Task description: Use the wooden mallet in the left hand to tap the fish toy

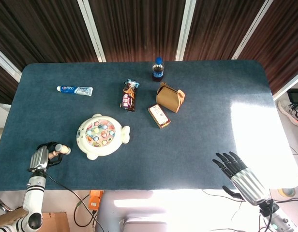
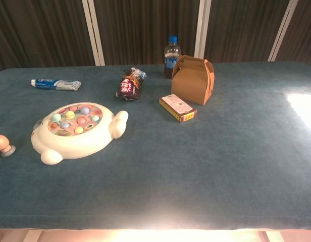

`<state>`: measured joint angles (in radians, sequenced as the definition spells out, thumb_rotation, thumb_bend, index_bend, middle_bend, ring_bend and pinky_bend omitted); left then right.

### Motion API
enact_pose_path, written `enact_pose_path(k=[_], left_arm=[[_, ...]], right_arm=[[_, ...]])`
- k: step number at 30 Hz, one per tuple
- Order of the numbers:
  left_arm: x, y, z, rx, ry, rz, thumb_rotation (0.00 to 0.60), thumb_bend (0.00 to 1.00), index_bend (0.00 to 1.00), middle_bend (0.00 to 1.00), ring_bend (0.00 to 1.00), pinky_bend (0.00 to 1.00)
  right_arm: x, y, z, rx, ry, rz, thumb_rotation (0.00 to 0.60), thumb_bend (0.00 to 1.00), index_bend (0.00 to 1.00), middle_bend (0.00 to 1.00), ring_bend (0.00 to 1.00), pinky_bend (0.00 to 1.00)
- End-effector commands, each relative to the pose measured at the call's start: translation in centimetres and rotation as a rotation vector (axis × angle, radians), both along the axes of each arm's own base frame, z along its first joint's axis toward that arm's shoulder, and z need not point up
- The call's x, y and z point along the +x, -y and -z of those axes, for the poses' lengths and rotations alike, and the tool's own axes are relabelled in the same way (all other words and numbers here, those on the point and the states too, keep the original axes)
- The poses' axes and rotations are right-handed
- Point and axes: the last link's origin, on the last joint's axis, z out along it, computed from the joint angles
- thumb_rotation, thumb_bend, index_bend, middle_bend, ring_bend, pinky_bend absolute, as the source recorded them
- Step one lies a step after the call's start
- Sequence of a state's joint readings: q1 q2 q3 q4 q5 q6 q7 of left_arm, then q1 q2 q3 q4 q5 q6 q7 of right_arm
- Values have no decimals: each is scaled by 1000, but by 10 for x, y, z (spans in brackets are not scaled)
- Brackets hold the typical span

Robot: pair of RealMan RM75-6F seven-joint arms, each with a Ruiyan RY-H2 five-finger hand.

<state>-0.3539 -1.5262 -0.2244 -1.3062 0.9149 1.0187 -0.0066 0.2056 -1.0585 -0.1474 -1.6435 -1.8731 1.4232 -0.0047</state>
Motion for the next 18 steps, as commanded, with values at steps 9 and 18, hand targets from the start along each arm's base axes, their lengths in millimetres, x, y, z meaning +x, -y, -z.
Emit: enact_pose_path(k=[9, 18], left_arm=[[1, 0, -1, 0, -17, 8, 600, 402, 452, 357, 231, 170], [0, -1, -1, -6, -29, 5, 600, 404, 452, 357, 232, 179]], right_arm=[[0, 0, 0, 2, -2, 3, 600, 239, 0, 0, 0, 0], [-1, -1, 0, 3, -3, 6, 600, 239, 0, 0, 0, 0]])
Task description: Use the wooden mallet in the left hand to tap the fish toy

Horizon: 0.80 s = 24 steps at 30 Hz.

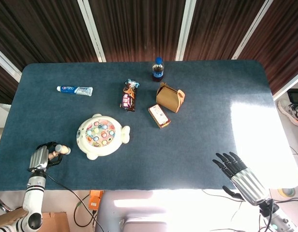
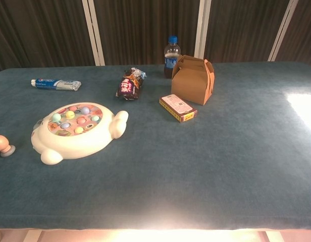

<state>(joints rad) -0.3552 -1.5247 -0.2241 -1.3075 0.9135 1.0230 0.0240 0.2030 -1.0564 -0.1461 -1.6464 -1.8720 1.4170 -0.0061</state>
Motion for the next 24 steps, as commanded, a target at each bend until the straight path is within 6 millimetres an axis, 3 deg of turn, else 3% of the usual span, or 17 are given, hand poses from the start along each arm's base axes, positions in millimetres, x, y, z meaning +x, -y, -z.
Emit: enact_pose_path(k=[1, 24], left_arm=[[0, -1, -1, 1, 0, -2, 600, 404, 452, 357, 232, 179], [-1, -4, 1, -12, -27, -13, 600, 413, 455, 359, 238, 180]], right_arm=[[0, 0, 0, 1, 0, 1, 600, 239, 0, 0, 0, 0], [-1, -1, -1, 7, -7, 11, 600, 239, 0, 0, 0, 0]])
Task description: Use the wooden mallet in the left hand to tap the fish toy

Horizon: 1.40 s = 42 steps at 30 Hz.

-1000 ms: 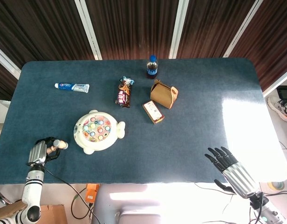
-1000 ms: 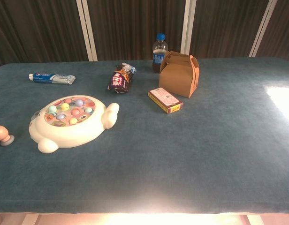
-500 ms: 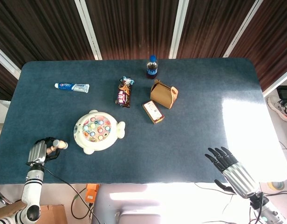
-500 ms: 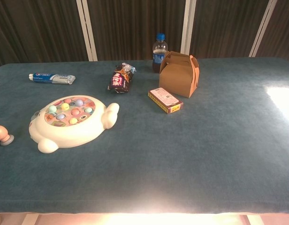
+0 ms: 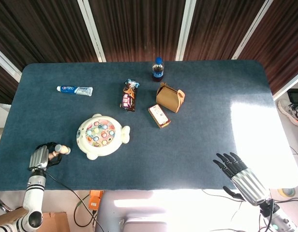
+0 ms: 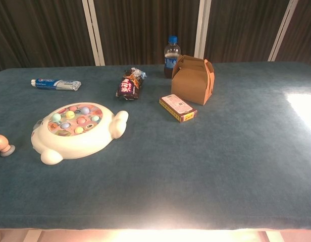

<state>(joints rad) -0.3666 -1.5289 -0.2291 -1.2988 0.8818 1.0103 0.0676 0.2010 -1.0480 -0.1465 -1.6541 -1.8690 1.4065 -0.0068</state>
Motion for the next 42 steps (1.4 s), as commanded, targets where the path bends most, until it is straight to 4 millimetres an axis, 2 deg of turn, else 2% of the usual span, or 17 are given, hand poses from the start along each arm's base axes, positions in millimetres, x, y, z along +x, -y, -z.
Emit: enact_pose_path(k=[1, 14, 18, 23, 28, 36, 42], left_arm=[[0, -1, 0, 6, 2, 0, 600, 416, 467, 370, 243, 185], [-2, -3, 2, 25, -20, -28, 600, 522, 603, 498, 308, 232], [-2, -4, 3, 44, -23, -29, 600, 552, 664, 556, 356, 297], [1, -3, 0, 91, -32, 11, 600, 592, 694, 583, 425, 408], [5, -1, -6, 143, -32, 75, 600, 677, 729, 612, 497, 491], [20, -6, -20, 185, 127, 91, 600, 730, 751, 620, 521, 512], [44, -16, -36, 199, 177, 128, 600, 735, 751, 620, 562, 549]], right_arm=[[0, 0, 0, 1, -1, 2, 600, 239, 0, 0, 0, 0], [-1, -1, -1, 1, -2, 4, 600, 239, 0, 0, 0, 0], [-1, -1, -1, 0, -3, 6, 600, 238, 0, 0, 0, 0], [-2, -2, -1, 0, -5, 11, 600, 238, 0, 0, 0, 0], [-2, -2, -1, 2, -7, 14, 600, 238, 0, 0, 0, 0], [-1, -1, 1, 8, -12, 15, 600, 239, 0, 0, 0, 0], [-1, -1, 2, 12, -14, 15, 600, 238, 0, 0, 0, 0]])
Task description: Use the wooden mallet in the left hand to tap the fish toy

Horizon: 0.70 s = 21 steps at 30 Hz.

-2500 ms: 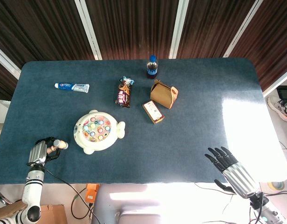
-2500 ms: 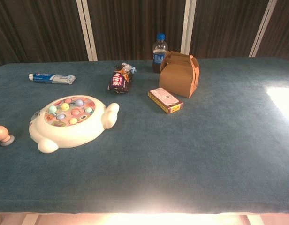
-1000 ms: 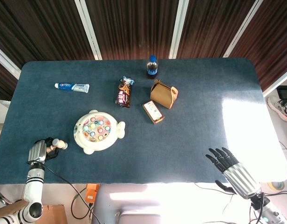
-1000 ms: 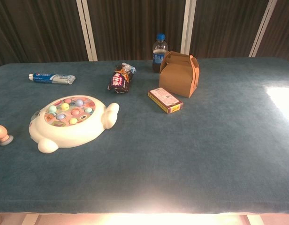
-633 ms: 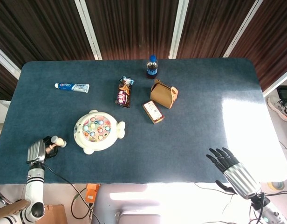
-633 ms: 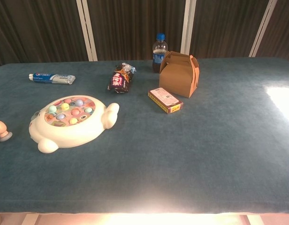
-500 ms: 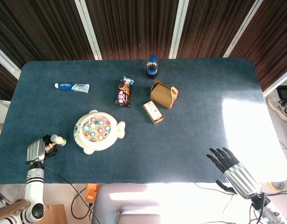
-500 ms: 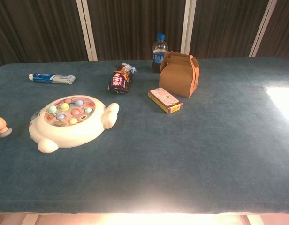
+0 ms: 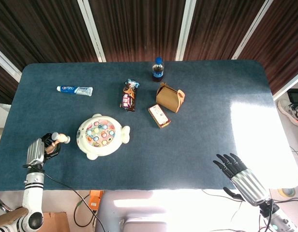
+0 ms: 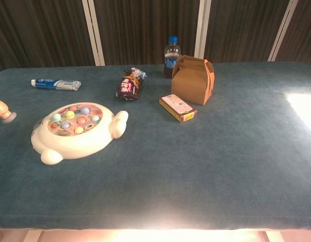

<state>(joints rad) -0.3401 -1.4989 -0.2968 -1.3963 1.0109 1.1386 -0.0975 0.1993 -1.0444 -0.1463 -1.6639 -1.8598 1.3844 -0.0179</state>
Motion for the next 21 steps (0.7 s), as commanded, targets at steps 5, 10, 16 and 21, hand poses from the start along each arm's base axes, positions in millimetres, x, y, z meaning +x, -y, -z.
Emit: enact_pose_path(k=[5, 10, 16, 21], left_arm=[[41, -15, -17, 8, 8, 67, 600, 737, 755, 626, 574, 563], [64, -27, -14, -17, -43, 90, 600, 739, 756, 628, 583, 576], [90, -43, 1, -59, -121, 87, 600, 743, 757, 629, 584, 576], [108, -53, 15, -69, -164, 87, 600, 743, 757, 629, 592, 583]], right_arm=[[0, 0, 1, 3, -3, 2, 600, 239, 0, 0, 0, 0], [0, 1, 0, 0, -1, 5, 600, 238, 0, 0, 0, 0], [-2, 2, -2, -3, 1, 13, 600, 239, 0, 0, 0, 0], [-3, 3, -3, -2, -2, 19, 600, 238, 0, 0, 0, 0]])
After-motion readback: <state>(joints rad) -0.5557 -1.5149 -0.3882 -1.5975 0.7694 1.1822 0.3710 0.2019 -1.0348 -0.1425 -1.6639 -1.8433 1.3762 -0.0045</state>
